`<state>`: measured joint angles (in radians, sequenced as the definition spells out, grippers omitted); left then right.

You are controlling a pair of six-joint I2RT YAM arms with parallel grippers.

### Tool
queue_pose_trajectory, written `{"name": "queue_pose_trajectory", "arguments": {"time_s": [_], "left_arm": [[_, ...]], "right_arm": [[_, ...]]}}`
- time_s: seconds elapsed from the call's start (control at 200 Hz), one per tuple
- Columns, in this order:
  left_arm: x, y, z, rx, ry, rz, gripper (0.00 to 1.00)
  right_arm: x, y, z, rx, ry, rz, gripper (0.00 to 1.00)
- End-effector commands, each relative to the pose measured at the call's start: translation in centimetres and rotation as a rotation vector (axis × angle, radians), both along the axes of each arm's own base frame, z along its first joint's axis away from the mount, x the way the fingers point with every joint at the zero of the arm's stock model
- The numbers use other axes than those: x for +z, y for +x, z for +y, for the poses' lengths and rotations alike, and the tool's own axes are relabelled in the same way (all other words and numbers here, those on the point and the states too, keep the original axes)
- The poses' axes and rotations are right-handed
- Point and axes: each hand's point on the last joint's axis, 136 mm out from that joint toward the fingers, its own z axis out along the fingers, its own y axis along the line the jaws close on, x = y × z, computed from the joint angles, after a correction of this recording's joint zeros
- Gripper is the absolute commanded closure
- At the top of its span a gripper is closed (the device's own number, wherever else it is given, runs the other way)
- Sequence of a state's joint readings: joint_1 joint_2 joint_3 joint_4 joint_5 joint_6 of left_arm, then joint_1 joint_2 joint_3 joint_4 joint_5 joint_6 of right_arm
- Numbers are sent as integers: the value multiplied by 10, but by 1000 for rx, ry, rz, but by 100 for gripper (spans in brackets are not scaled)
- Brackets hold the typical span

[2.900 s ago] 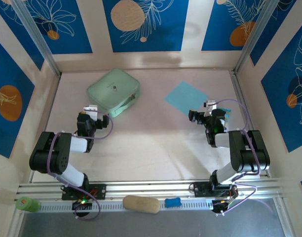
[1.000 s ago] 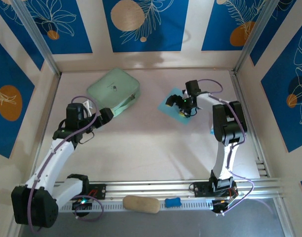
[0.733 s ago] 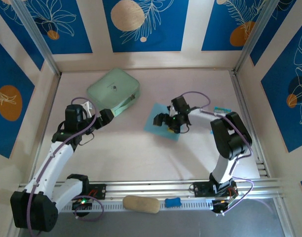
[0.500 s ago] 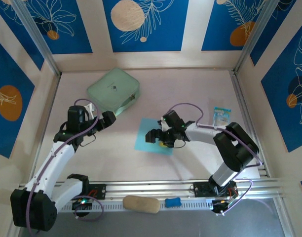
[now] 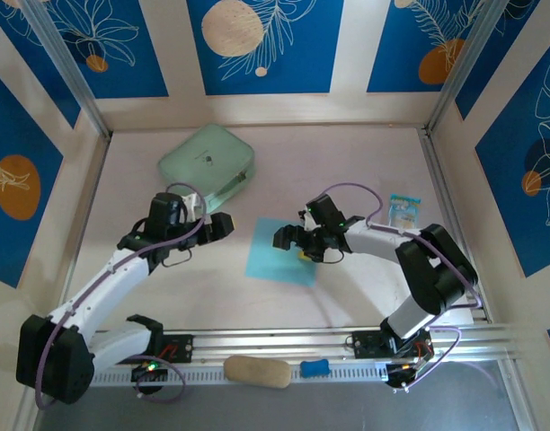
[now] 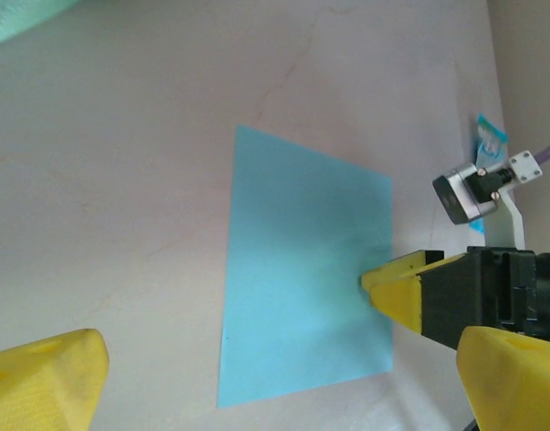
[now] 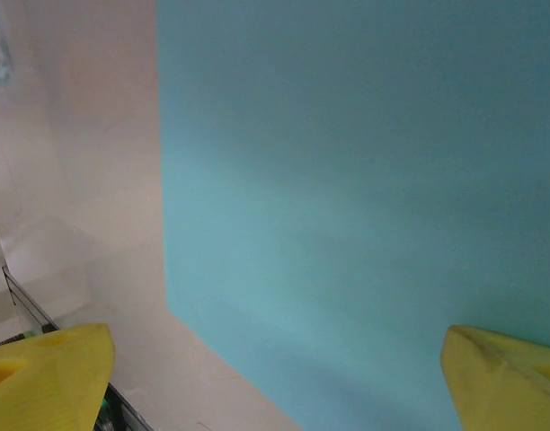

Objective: Fold a paper plane with a square sheet of paper (pick it up from the middle)
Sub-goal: Move the square sheet of paper to the center of the table.

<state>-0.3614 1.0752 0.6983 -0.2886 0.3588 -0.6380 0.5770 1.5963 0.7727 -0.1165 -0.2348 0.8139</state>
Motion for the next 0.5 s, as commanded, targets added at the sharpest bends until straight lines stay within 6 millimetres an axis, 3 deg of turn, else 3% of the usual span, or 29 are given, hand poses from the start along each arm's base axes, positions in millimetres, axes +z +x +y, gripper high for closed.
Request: {"name": "queue_pose_trajectory", "arguments": {"time_s": [0.0, 0.245, 0.365, 0.495], "left_arm": [[11, 9, 5, -21, 101, -54, 0], [34, 20, 34, -19, 332, -151, 0], [38, 19, 31, -14, 275, -172, 0], [37, 13, 14, -59, 165, -154, 3]], "right_arm": [[-16, -15, 2, 12, 3, 75, 6], [-23, -26, 23, 112, 42, 83, 7], [-16, -27, 38, 172, 68, 46, 7], [3, -22, 43, 198, 41, -51, 6]]}}
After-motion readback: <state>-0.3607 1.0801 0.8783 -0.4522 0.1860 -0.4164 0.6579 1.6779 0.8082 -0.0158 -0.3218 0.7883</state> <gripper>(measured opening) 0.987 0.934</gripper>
